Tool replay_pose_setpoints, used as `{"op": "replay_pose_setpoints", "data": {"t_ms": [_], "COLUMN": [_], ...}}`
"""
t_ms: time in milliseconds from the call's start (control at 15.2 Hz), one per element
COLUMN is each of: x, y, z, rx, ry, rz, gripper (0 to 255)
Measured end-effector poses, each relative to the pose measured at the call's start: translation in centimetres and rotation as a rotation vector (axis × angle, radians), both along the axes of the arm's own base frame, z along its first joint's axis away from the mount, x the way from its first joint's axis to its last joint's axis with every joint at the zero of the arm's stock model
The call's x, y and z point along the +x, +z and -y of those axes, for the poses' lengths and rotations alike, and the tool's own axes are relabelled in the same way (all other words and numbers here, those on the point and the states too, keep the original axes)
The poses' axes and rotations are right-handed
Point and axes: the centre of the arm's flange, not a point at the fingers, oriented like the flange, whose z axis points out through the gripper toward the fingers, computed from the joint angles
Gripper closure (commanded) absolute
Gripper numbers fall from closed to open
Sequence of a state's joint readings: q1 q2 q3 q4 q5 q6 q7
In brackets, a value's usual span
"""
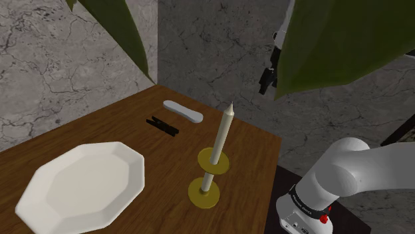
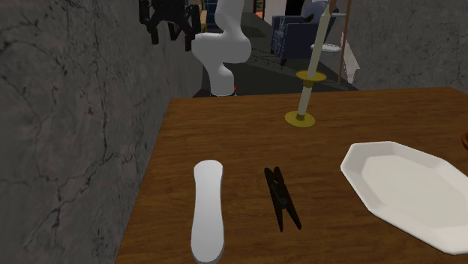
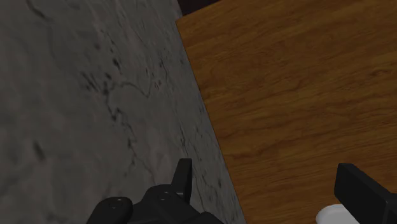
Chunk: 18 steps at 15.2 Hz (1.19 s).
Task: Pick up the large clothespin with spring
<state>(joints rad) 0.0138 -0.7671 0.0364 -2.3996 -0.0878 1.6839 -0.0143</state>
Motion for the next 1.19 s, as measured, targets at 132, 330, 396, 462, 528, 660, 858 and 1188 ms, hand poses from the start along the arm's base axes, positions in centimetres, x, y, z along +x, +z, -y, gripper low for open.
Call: {"op": "replay_pose_setpoints", "data": {"t_ms": [132, 330, 396, 462, 528, 660, 858, 1188], "x": [0.4, 2.5, 3.2, 4.0, 4.6, 5.9, 8.1, 11.2], "y": [-0.2, -1.9, -2.2, -2.6, -3.1, -3.9, -5.8, -8.1], "z": [-0.4, -2.8, -3.9, -5.0, -5.7, -7.9, -10.3, -15.2], "rx": [0.000, -0.002, -0.002, -0.003, -0.004, -0.004, -0.006, -0.009], "ry": [0.005, 0.032, 0.042, 0.053, 0.063, 0.085, 0.116, 0.169], "rz": [0.000, -0.001, -0.001, -0.001, -0.001, -0.001, -0.001, -0.002], "gripper": [0, 0, 0, 0, 0, 0, 0, 0]}}
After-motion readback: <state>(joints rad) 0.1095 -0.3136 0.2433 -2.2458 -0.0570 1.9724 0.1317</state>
